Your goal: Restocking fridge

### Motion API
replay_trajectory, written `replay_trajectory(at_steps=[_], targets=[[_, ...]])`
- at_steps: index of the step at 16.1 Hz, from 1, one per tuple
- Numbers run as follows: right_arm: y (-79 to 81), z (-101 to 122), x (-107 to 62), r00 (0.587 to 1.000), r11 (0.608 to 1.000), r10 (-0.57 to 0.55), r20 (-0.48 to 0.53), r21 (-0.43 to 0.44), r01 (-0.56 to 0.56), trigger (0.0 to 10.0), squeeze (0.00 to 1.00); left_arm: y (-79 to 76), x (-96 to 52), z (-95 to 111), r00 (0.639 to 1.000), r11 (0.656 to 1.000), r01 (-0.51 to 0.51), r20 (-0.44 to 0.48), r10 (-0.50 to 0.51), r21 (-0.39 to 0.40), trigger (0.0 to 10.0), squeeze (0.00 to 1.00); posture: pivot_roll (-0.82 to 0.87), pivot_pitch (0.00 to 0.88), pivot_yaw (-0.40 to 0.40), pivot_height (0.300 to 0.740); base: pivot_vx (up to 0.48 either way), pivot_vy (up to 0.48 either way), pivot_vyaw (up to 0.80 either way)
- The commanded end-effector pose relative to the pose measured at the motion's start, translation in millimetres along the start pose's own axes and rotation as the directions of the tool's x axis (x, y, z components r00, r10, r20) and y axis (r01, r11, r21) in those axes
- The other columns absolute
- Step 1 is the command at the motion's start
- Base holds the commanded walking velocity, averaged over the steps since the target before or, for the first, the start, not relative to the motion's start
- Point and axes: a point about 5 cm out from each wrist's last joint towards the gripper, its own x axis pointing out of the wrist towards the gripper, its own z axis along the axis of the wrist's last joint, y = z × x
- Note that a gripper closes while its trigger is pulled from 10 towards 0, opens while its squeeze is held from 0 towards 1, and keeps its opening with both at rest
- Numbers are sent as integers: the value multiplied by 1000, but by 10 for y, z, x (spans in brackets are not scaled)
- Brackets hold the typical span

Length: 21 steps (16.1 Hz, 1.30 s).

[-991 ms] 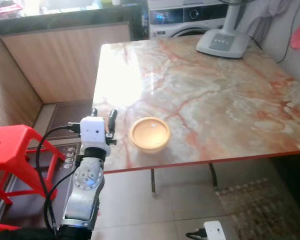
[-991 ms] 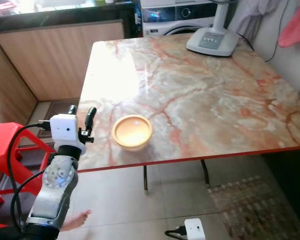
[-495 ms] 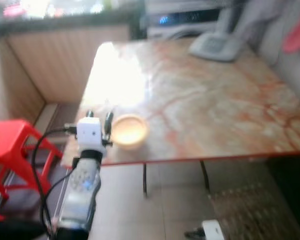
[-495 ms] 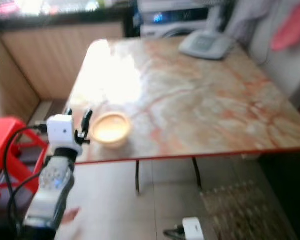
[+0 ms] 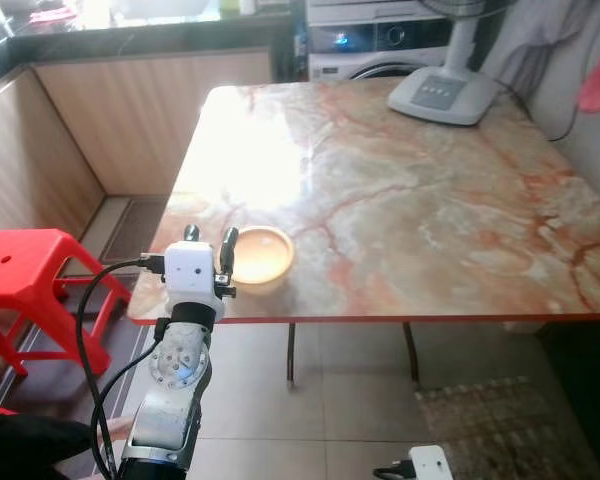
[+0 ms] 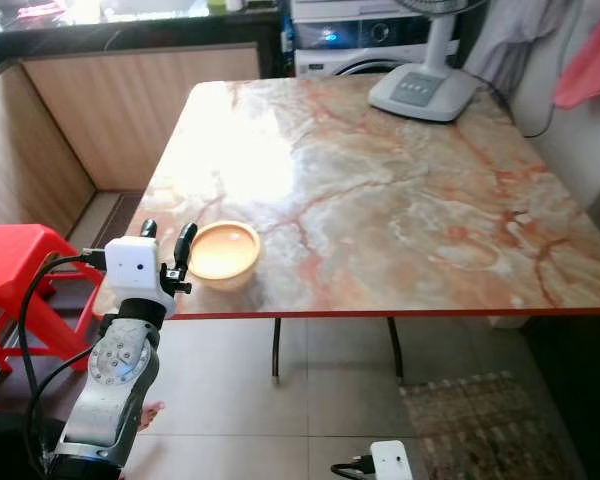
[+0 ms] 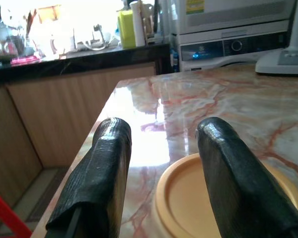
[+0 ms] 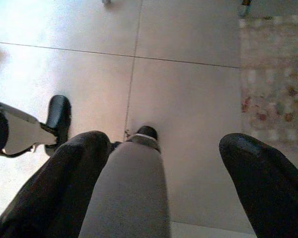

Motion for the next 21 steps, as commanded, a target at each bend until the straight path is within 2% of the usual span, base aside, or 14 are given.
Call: replay_trajectory(at_steps=[1,4,6,7,9,15,17,21], targets=[[5,-20,-2,1000,1000,0,-6,13,0,10000,0,27,-20,-12,1000,1000,-8,-17,8,-28,10000,0,53,65,43,740,0,0,0],[3,-20,-2,1000,1000,-1,-6,13,1,10000,0,91,-42,-47,997,991,-61,-58,54,-120,10000,0,53,65,42,740,0,0,0],[-1,-19,-2,1000,1000,1,-8,9,-1,10000,0,242,-53,-112,988,962,-124,-122,97,-244,10000,0,55,65,38,740,0,0,0],[-2,-18,-2,1000,1000,1,-8,8,-1,10000,0,257,-45,-107,988,962,-125,-119,98,-244,10000,0,57,63,37,740,0,0,0],[-5,-17,-3,1000,1000,2,-8,7,-2,10000,0,244,-1,-33,995,985,-92,-60,83,-147,10000,0,54,61,38,740,0,0,0],[-5,-16,-3,1000,1000,2,-8,6,-2,10000,0,226,8,-17,995,987,-91,-47,85,-131,10000,0,51,60,39,740,0,0,0],[-6,-23,-4,1000,1000,5,-11,-3,-5,10000,0,143,5,-7,998,997,-57,-26,56,-55,10000,0,51,45,38,740,300,0,0],[-7,-26,-5,1000,1000,8,-13,-11,-8,10000,0,149,11,3,998,996,-58,-31,56,-66,10000,0,55,39,34,740,300,0,0]])
